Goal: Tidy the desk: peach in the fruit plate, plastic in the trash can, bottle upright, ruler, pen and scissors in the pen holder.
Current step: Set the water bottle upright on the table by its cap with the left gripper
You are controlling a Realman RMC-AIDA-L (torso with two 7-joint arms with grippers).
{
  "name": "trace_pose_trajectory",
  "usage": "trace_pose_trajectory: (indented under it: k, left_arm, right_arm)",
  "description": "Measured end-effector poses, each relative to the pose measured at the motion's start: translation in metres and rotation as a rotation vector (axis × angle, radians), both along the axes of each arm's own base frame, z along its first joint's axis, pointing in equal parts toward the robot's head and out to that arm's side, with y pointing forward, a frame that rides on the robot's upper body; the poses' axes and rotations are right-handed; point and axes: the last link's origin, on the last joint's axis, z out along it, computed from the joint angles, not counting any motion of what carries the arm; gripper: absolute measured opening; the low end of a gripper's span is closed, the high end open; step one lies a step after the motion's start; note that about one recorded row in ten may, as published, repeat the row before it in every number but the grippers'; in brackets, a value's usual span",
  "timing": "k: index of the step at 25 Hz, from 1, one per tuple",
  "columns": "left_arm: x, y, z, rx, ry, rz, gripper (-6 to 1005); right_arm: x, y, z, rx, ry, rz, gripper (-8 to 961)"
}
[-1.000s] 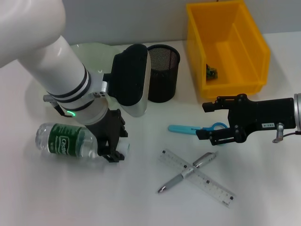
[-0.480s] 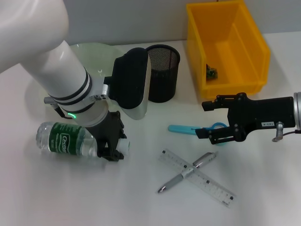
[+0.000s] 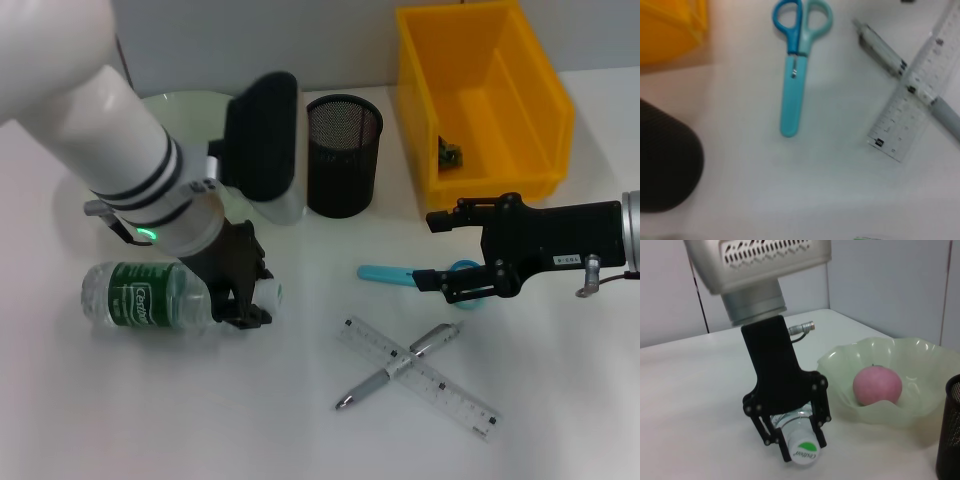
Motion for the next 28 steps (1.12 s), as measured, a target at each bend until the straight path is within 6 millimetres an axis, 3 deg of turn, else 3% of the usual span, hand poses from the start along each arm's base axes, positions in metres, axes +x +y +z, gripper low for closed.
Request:
trace_pose_trajectory:
  k: [28]
  left_arm:
    - [-0.006, -0.01, 0.085, 0.123, -0.345, 0.243, 444]
  right_arm:
    - [-0.003, 0.005, 0.006, 0.006, -0.001, 0.007, 809]
